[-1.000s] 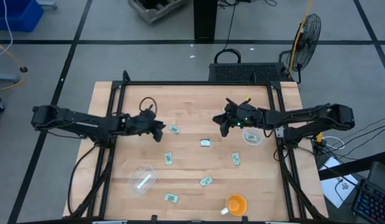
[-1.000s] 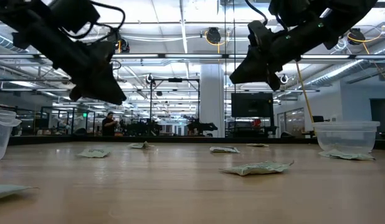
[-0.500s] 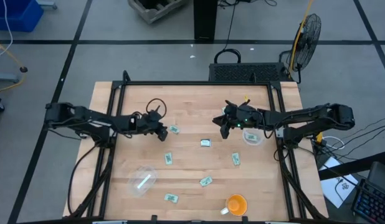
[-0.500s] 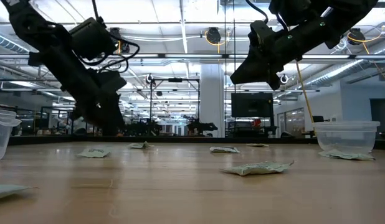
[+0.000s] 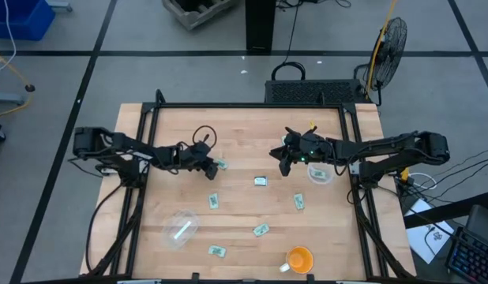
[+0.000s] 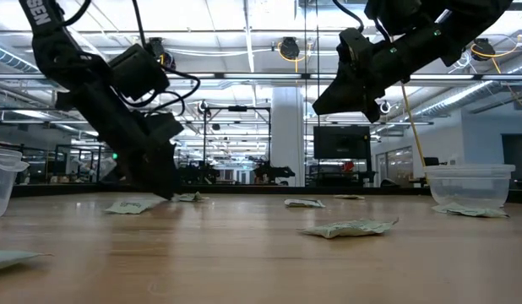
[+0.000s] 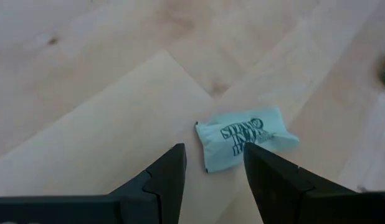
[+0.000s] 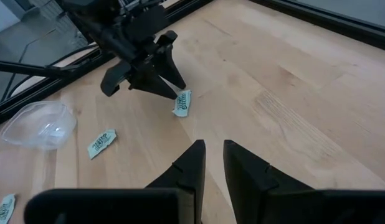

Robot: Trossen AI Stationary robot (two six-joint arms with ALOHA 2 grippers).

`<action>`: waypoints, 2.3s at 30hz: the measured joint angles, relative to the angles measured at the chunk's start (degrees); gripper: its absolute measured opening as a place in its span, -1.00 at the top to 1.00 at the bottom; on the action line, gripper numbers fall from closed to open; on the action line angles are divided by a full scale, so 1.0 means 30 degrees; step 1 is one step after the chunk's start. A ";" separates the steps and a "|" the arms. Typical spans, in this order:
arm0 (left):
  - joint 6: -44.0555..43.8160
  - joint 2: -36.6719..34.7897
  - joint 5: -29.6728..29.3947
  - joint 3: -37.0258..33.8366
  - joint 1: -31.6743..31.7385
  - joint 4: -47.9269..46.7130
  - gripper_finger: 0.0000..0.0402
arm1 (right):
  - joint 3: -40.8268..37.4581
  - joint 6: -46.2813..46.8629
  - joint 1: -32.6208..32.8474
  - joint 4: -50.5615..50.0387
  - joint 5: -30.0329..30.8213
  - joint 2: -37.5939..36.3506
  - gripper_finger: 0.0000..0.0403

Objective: Pick and place Stevia / Truvia into bins
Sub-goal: Put the white stevia packet into the rectangle transparent container

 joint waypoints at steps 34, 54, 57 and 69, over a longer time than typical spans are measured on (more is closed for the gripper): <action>-0.0528 0.0047 0.1129 -0.0029 0.0101 0.0684 0.14 | -0.0007 -0.0363 0.0007 0.0000 0.0015 0.0000 0.75; 0.0464 0.0061 0.0955 -0.0051 0.0079 0.0516 0.96 | -0.0007 -0.0419 0.0007 0.0004 0.0011 0.0000 0.75; 0.0510 0.0061 0.0896 -0.0051 0.0079 0.0615 0.97 | -0.0007 -0.0419 0.0000 0.0007 0.0008 0.0000 0.75; 0.1440 -0.2452 0.4444 -0.0051 -0.0148 0.0509 0.99 | -0.0007 -0.0419 0.0006 -0.0002 0.0015 0.0000 0.75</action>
